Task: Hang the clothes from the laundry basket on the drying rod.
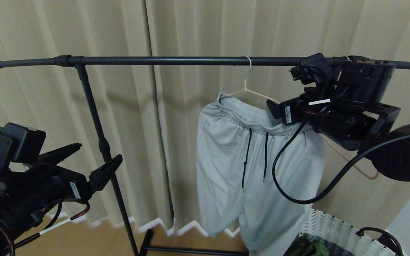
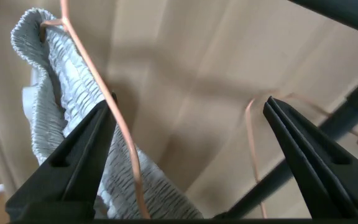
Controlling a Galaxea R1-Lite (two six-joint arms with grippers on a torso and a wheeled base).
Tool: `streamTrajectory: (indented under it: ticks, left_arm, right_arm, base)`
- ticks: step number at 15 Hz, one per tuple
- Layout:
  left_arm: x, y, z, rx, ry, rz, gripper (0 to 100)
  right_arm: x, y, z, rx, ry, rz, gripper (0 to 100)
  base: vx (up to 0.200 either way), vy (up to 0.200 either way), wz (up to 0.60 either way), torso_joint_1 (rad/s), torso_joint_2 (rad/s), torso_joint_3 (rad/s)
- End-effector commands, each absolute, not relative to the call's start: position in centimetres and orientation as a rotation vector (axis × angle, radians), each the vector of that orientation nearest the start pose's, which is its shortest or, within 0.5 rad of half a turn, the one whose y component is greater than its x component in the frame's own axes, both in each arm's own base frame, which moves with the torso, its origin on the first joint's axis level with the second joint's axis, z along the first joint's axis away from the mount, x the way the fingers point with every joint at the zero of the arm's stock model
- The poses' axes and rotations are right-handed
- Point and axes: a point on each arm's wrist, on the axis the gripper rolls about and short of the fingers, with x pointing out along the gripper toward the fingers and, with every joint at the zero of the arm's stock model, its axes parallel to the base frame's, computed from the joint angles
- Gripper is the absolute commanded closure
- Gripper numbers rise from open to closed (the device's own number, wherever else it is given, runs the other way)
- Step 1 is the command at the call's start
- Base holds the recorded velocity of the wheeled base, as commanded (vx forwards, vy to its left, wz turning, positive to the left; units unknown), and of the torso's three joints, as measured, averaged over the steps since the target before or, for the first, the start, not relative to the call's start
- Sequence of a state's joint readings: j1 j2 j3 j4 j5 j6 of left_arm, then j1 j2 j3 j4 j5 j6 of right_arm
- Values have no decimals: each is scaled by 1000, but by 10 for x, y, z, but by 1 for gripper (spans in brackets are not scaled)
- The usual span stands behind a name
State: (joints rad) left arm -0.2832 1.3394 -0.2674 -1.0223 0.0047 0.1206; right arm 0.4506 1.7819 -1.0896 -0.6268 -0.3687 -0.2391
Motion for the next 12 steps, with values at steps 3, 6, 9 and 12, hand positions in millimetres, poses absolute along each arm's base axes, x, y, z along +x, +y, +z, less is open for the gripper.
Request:
streamTrajectory:
  ticks: [3,6,9,12]
  left_arm:
    - [176,-51,170,126,32,-280,0]
    - [176,-51,169,126,34,-279,0]
    - [177,-50,169,126,34,-276,0]
    - [177,-45,170,127,32,-248,0]
  right_arm:
    - [303,139,227,-273,72,129,0]
    - [290,136,226,-270,65,280,0]
    - [279,131,232,-263,48,308,0]
    - [252,117,241,-256,25,302,0]
  base:
    - [0,0,0,0,0,0]
    - [0,0,0,0,0,0]
    - [0,0,0,0,0,0]
    - [0,0,0,0,0,0]
